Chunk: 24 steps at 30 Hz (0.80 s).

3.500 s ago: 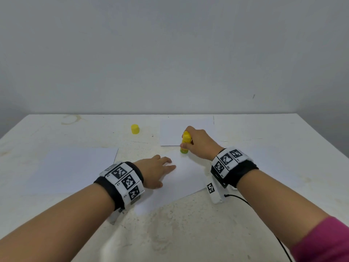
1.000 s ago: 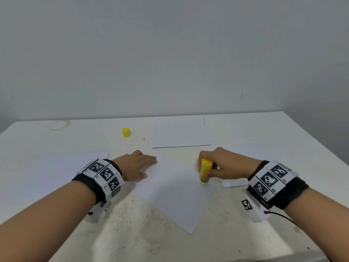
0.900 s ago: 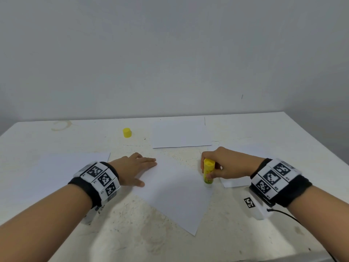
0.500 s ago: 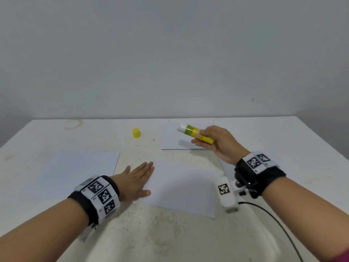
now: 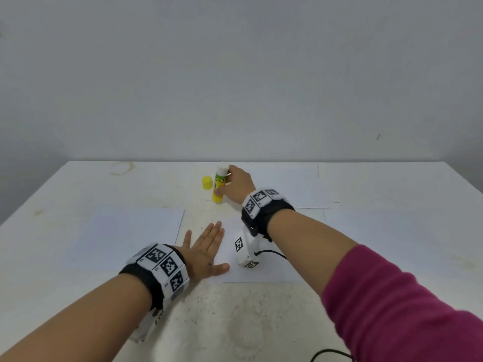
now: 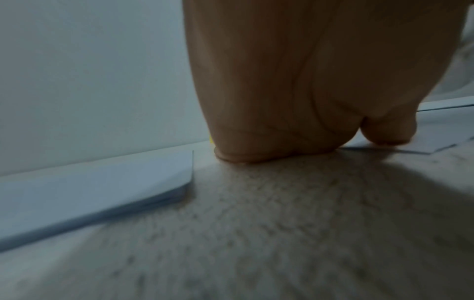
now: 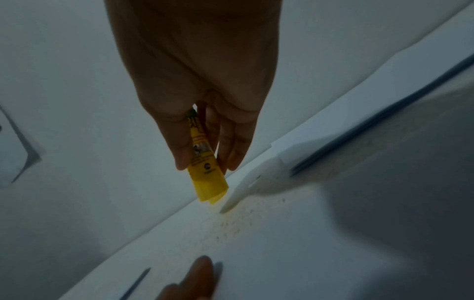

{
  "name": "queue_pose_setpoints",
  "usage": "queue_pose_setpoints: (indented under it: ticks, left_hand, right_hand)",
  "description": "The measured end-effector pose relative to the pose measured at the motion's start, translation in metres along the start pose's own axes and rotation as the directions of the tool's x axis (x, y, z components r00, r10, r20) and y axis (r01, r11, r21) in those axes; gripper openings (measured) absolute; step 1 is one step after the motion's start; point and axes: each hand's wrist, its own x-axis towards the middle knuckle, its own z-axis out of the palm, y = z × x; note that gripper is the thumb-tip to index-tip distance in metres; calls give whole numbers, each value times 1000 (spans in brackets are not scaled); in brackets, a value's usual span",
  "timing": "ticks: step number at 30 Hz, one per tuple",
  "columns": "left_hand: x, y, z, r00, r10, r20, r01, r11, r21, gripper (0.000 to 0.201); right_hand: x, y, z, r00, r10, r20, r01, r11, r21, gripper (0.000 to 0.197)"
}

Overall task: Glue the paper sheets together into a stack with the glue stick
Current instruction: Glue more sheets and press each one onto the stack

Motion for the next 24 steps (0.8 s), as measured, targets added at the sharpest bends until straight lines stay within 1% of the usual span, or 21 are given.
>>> queue_pose_setpoints:
  ticks: [1,2,4,5,7,9,10,13,14,16,19,20,21,22,23,24]
  left_hand:
    - [0,0,0,1000,-3,-5,3,1000,-4,100]
    - [0,0,0,1000,0,-3,0,1000,-12,96]
    - [0,-1,-2,1000,-3,14,4,1000,-5,110]
    - [0,-1,-2,1000,-16,18,16,1000,-5,112]
    - [0,0,-2,1000,-15,11,16,1000,-27,99]
    - [0,-1,-3,1000,-7,10,7,999,-43,104]
    - [-1,-1,-4,1000,9,24,-8,999,-36,112]
    - [-1,-3,-5,999,45,17,-44,998,-39,151]
    - [-2,-3,-6,999,49,12,-49,998,-35,157]
    - [-2,-3,-5,998,57,3,-57,997,-43,159]
    - [-4,-3,-4,997,78,-3,-78,996,-50,156]
    - [-4,-3,-4,997,79,-6,-80,995,-55,156]
    - [-4,-4,-4,997,82,-7,-82,995,-56,156]
    - [-5,-3,-5,996,84,-4,-85,995,-55,156]
    - [-6,-3,-5,996,87,1,-87,995,-53,156]
    - [-6,-2,-6,996,87,4,-86,995,-52,157]
  right_hand:
    - [2,-2,5,1000,-14,-7,13,999,-39,36]
    - [4,-3,9,1000,-14,-8,14,998,-66,32]
    - [7,-3,17,1000,-7,-9,6,993,-118,29]
    - [7,-3,19,1000,-10,-9,9,991,-135,29]
    - [6,-3,21,1000,-21,-9,19,986,-164,28]
    - [5,-4,19,1000,-26,9,28,975,-222,25]
    - [4,-4,17,999,-20,28,27,966,-256,29]
    - [-3,-4,10,997,17,71,5,956,-293,55]
    - [-8,-5,6,997,18,76,5,956,-293,61]
    - [-22,-6,-5,996,6,90,18,962,-273,67]
    - [-56,-3,-32,993,-74,94,93,971,-222,67]
    - [-68,1,-43,991,-90,101,112,966,-234,67]
    - [-80,8,-57,988,-78,130,112,955,-276,68]
    - [-90,17,-71,982,-34,186,98,932,-349,72]
    - [-99,30,-85,968,42,246,74,893,-443,79]
    - [-107,44,-100,946,144,289,38,839,-543,86]
